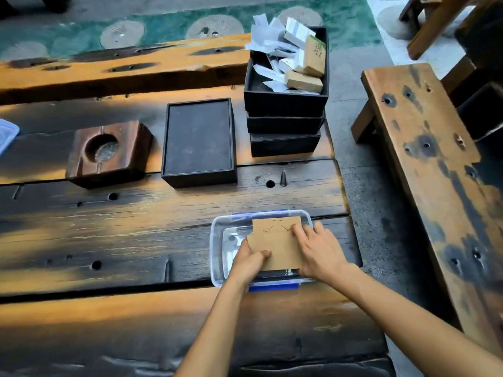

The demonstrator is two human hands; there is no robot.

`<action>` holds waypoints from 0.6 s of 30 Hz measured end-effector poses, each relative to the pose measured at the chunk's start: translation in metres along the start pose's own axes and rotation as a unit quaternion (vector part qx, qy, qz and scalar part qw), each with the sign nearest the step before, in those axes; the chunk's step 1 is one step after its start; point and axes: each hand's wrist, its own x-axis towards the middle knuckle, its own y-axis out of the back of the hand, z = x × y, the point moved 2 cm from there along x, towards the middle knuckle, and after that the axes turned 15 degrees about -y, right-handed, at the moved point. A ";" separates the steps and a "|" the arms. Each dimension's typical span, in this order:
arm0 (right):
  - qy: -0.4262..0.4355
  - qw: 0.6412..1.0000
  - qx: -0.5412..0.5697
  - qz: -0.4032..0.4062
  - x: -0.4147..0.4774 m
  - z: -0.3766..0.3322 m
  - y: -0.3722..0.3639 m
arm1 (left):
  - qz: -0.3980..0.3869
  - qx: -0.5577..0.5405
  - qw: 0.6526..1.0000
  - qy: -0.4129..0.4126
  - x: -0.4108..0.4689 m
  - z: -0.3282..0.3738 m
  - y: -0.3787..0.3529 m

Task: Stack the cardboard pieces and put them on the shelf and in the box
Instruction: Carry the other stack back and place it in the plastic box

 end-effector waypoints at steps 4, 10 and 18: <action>-0.012 1.000 -0.006 -0.002 0.000 -0.002 -0.008 | -0.001 0.005 1.000 -0.008 0.006 -0.003 0.000; -0.023 1.000 -0.009 0.000 0.005 -0.005 -0.014 | 0.008 0.008 1.000 -0.007 0.014 -0.007 0.003; -0.024 1.000 0.004 0.000 0.007 -0.004 -0.016 | -0.027 -0.070 0.996 0.045 0.027 -0.002 0.008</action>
